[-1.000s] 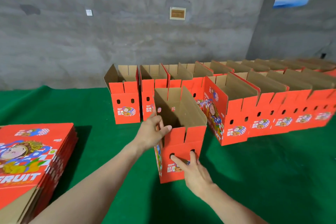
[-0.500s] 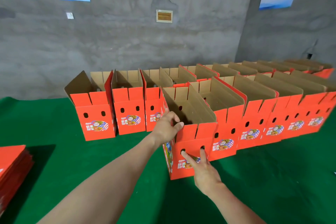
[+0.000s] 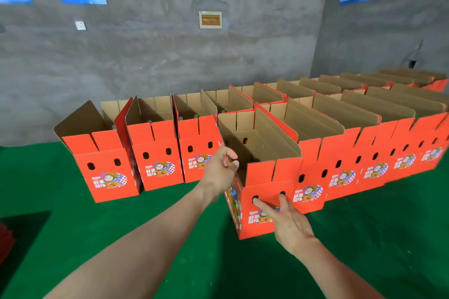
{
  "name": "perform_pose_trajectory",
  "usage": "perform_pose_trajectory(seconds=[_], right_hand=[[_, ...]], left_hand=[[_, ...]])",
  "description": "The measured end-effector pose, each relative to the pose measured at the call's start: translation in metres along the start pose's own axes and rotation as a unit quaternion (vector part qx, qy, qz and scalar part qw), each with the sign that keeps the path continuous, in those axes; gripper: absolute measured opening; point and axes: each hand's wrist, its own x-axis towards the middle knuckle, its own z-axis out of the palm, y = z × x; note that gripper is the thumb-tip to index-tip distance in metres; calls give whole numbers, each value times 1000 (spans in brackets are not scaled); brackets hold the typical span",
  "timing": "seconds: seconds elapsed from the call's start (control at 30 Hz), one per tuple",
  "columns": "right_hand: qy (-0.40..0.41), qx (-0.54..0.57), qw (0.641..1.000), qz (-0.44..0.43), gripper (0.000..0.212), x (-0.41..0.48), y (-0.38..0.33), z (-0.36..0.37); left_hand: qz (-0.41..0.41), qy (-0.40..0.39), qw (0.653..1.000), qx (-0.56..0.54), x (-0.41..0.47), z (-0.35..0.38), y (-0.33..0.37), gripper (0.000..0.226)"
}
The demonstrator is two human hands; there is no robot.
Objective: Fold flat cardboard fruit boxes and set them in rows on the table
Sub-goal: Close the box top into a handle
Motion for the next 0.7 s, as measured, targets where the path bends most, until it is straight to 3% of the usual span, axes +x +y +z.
perform_pose_trajectory(seconds=[0.17,0.37,0.57,0.7], right_hand=[[31,-20,999,9,99,0,38,3],[98,-17,995,-4,55,5,38,2],[179,-65,982,6,54,3,40,-22],[124,-53,991,2,46,11,38,-5]], left_hand=[[11,-39,999,-36,6,35,15,25],[5,8,998,-58,15,37,12,30],[14,28,994,-102,14,41,10,29],[1,-10,1000,-24,18,43,10,30]])
